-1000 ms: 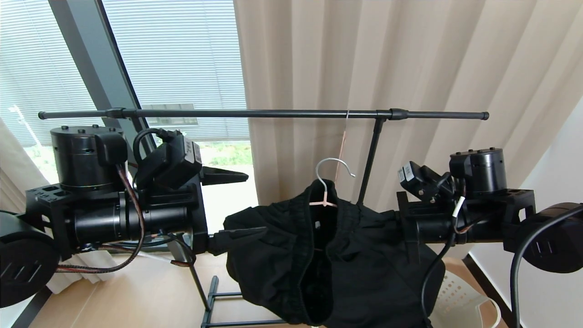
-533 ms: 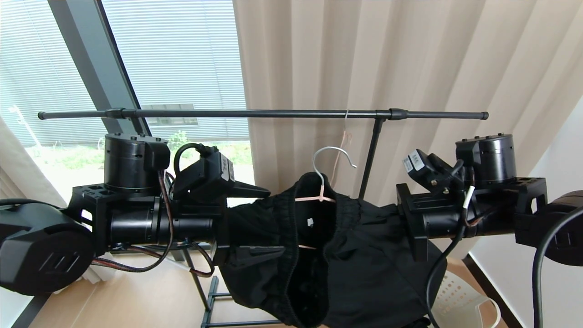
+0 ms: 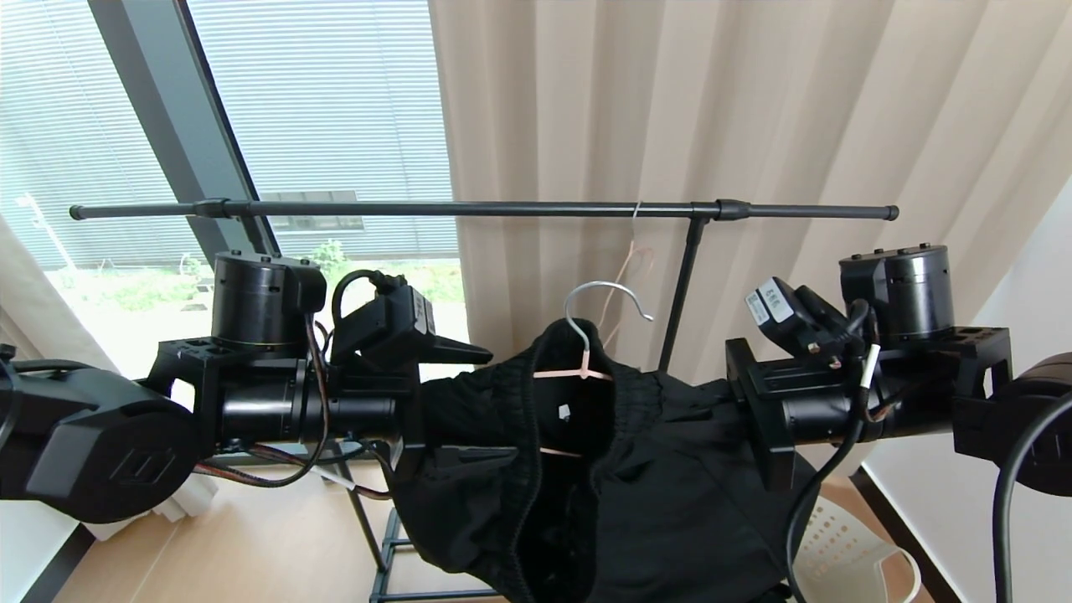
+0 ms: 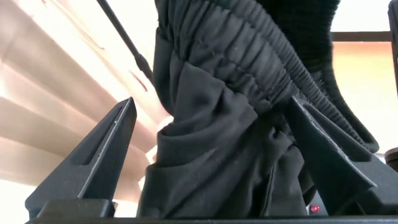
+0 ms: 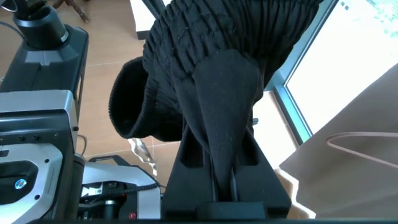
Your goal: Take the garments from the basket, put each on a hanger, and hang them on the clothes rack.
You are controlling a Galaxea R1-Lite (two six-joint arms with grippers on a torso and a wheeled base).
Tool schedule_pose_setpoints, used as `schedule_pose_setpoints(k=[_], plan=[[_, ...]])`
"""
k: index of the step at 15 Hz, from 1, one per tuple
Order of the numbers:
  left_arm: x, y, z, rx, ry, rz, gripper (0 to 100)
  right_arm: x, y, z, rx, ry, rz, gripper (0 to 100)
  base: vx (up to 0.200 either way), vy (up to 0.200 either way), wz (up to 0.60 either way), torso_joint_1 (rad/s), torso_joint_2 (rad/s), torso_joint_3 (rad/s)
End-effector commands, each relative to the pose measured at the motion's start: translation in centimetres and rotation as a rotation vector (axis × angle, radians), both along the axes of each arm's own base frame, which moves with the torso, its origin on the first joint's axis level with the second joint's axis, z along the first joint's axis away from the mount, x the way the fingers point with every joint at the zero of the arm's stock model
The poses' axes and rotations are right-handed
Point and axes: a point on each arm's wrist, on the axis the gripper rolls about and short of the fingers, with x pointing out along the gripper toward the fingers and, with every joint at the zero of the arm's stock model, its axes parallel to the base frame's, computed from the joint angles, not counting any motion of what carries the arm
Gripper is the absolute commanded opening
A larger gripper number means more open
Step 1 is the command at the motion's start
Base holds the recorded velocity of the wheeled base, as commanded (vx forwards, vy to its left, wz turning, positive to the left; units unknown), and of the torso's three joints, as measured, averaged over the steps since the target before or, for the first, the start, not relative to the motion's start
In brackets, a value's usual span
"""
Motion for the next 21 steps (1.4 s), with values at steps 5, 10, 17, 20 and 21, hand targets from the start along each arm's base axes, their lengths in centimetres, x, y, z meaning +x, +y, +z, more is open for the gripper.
schedule_pose_setpoints(k=[5, 10, 17, 20, 21], plan=[[-0.5, -0.7, -1.1, 0.001, 0.048, -0.059, 100, 0.2, 0.3, 1.9, 0.034, -0.066, 0.017, 0, 0.0, 0.0, 0.0, 0.0, 0.0, 0.0], [-1.4, -0.8, -0.9, -0.009, 0.05, -0.091, 100, 0.5, 0.5, 2.9, 0.05, -0.101, 0.021, 0, 0.0, 0.0, 0.0, 0.0, 0.0, 0.0], [-2.1, -0.7, -1.1, -0.008, 0.057, -0.105, 0, 0.6, 0.5, 2.8, 0.055, -0.099, 0.032, 0, 0.0, 0.0, 0.0, 0.0, 0.0, 0.0], [-2.3, -0.6, -0.6, -0.015, 0.041, -0.104, 0, 0.7, 0.6, 3.0, 0.057, -0.103, 0.031, 0, 0.0, 0.0, 0.0, 0.0, 0.0, 0.0], [-2.3, -0.6, -0.6, -0.015, 0.04, -0.103, 0, 0.7, 0.6, 3.1, 0.059, -0.098, 0.031, 0, 0.0, 0.0, 0.0, 0.0, 0.0, 0.0]])
